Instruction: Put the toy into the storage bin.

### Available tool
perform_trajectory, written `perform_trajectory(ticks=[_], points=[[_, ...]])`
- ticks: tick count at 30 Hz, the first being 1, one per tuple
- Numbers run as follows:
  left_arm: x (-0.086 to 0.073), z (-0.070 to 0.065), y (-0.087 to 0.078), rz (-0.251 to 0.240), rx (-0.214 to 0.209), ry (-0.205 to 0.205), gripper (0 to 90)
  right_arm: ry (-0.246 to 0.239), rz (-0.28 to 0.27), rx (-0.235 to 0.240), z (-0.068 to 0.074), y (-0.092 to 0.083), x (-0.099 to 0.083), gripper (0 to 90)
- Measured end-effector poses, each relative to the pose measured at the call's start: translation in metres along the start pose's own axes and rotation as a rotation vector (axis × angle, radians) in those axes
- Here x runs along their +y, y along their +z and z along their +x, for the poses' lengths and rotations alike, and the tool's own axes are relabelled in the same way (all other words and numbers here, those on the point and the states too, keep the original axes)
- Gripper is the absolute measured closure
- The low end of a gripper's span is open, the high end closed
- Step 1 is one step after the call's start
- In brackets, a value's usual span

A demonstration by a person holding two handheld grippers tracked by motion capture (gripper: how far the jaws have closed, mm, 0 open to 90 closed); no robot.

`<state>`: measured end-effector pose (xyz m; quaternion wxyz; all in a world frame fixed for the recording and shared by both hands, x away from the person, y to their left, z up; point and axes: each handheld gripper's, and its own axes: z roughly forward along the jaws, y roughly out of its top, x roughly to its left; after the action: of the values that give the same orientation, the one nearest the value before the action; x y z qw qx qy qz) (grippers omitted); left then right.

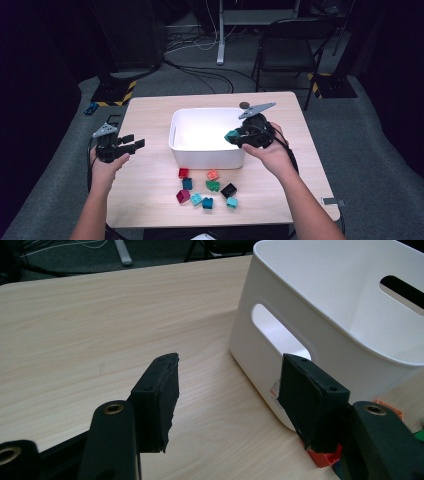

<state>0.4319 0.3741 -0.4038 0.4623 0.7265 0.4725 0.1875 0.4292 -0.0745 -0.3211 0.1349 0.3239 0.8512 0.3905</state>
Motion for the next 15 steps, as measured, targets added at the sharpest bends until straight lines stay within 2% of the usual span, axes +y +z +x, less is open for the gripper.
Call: perform_trajectory(ticks=[7, 11, 15], points=[[0.0, 0.001, 0.0, 0.001, -0.003, -0.004, 41.2, -0.009, 0.023, 0.011, 0.003, 0.025, 0.015, 58.5], [0.0, 0.002, -0.001, -0.001, -0.003, -0.005, 41.1, -0.021, 0.014, 0.009, 0.002, 0.04, 0.021, 58.5], [0.0, 0.002, 0.001, 0.0, -0.015, -0.005, 41.2, -0.001, 0.006, 0.024, 0.0, 0.055, 0.026, 58.5]])
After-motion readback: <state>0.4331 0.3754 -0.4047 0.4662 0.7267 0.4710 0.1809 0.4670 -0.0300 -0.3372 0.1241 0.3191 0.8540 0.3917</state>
